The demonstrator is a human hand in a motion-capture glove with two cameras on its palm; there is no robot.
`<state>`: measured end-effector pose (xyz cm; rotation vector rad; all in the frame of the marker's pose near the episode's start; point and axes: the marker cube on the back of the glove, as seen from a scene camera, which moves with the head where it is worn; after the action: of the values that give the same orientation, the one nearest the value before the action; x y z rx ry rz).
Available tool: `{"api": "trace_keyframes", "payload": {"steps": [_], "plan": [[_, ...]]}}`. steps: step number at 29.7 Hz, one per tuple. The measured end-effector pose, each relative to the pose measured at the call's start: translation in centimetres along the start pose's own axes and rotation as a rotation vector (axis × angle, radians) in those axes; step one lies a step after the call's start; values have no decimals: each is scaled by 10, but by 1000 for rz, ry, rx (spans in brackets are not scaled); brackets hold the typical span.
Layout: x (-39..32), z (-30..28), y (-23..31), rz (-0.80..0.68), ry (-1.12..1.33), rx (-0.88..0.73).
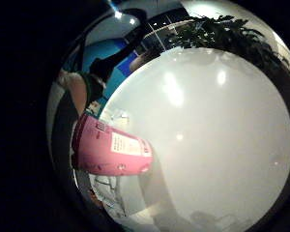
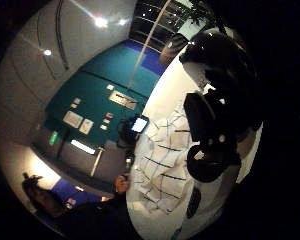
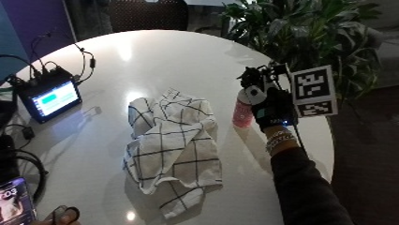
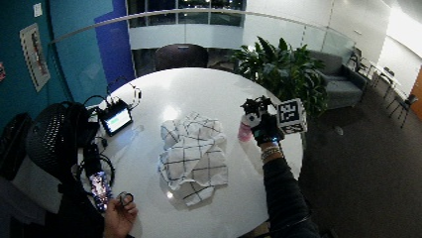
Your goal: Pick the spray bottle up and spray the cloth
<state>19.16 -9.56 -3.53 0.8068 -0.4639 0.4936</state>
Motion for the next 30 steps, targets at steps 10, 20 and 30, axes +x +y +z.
{"api": "trace_keyframes", "payload": {"steps": [10,20,30], "plan": [[-7,-4,-3,-19,-180,75],[-9,-9,-12,-184,-176,243],[-17,-37,7,-234,-189,311]]}}
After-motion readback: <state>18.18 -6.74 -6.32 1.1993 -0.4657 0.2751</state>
